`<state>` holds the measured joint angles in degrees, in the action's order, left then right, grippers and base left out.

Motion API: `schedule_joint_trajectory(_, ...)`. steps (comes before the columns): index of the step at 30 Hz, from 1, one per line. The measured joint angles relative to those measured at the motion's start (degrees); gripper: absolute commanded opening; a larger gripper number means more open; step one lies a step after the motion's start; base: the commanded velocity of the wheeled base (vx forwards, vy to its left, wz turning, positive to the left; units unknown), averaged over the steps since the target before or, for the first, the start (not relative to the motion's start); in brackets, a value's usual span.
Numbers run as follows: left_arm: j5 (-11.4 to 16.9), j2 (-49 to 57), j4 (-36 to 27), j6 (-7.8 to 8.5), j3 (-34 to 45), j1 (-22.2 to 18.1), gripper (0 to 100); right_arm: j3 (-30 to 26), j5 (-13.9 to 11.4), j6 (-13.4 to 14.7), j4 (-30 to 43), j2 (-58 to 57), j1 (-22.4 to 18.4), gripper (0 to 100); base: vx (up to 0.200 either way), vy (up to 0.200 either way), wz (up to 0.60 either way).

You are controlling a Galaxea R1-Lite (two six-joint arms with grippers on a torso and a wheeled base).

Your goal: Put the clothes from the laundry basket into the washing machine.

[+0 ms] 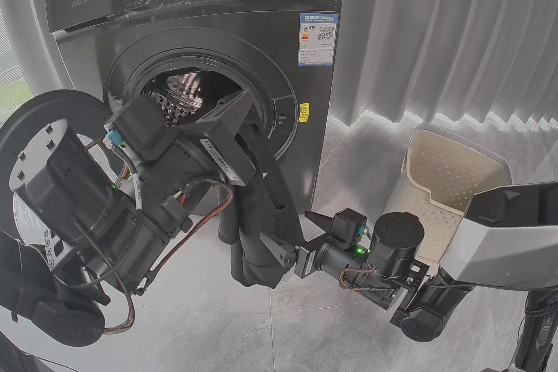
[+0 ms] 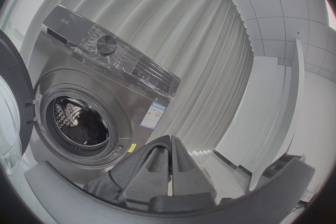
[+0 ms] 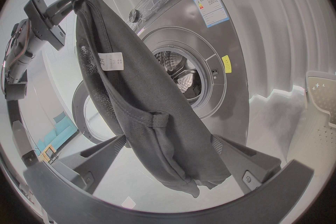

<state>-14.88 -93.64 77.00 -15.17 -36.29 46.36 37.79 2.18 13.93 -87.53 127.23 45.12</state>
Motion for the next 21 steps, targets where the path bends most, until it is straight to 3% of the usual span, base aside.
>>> schedule_joint_trajectory(9,0.11,0.33,0.13,0.0,-0.22,0.35,0,3.77,0.02,0.02,-0.41,3.06,0.41,100,0.0,0.0,0.0)
schedule_joint_trajectory(10,0.11,0.33,0.13,-0.02,-0.23,0.38,0,3.83,0.02,0.0,-0.49,3.17,0.52,0,0.0,0.0,0.0)
schedule_joint_trajectory(21,0.52,0.26,0.3,-0.02,-0.17,0.02,0,3.35,0.02,0.0,-1.15,3.56,1.0,0,0.0,0.0,0.0)
